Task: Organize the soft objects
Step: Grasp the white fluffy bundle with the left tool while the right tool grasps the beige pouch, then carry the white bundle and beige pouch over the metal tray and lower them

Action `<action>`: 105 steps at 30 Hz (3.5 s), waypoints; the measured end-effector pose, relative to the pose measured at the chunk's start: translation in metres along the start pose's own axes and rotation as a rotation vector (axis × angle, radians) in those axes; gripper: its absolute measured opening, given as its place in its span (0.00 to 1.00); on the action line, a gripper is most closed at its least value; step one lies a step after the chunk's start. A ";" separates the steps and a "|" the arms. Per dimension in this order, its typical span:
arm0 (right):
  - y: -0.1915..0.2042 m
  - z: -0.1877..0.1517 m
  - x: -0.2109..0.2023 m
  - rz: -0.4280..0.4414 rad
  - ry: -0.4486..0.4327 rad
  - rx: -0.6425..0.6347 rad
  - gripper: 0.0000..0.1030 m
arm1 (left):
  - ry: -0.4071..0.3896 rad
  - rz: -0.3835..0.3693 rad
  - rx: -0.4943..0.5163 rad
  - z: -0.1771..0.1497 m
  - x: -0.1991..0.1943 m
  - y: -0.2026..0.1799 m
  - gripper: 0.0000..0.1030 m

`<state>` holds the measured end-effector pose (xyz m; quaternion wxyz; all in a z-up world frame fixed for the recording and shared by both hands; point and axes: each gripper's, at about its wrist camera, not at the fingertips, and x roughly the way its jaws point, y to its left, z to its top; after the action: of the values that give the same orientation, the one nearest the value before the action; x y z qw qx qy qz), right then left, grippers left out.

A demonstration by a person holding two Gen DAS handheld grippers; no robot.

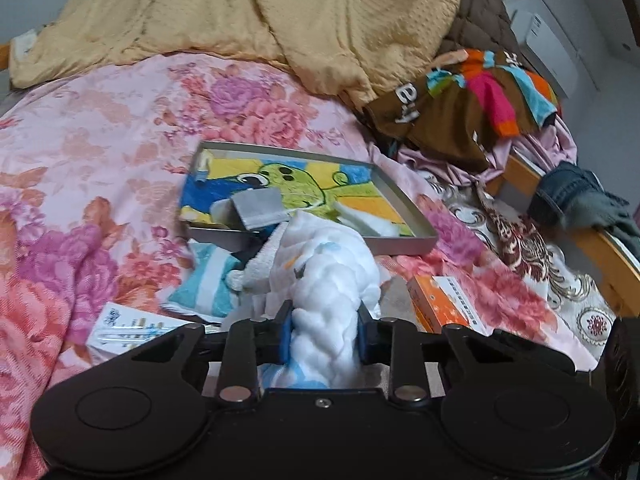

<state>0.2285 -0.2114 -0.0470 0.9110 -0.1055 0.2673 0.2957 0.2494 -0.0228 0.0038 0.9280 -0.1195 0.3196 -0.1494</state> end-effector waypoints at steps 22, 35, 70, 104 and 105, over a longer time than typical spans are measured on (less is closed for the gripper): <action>0.020 -0.001 -0.034 -0.146 -0.078 -0.129 0.52 | -0.081 0.011 -0.026 -0.004 -0.060 -0.009 0.29; -0.007 0.007 -0.062 -0.289 -0.224 -0.019 0.29 | -0.096 0.006 -0.020 -0.002 -0.070 -0.017 0.29; -0.157 0.090 0.020 -0.340 -0.497 0.361 0.16 | -0.175 0.026 -0.069 0.101 0.091 -0.025 0.30; -0.232 0.062 0.110 -0.230 -0.007 0.671 0.31 | 0.161 0.208 -0.158 0.101 0.250 -0.011 0.39; -0.232 0.062 0.109 -0.233 -0.007 0.668 0.33 | 0.152 0.208 -0.162 0.100 0.248 -0.010 0.40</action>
<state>0.4667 -0.3236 -0.0472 0.9238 0.1693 0.3325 0.0863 0.4970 -0.1073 -0.0546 0.8990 -0.1485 0.4105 -0.0350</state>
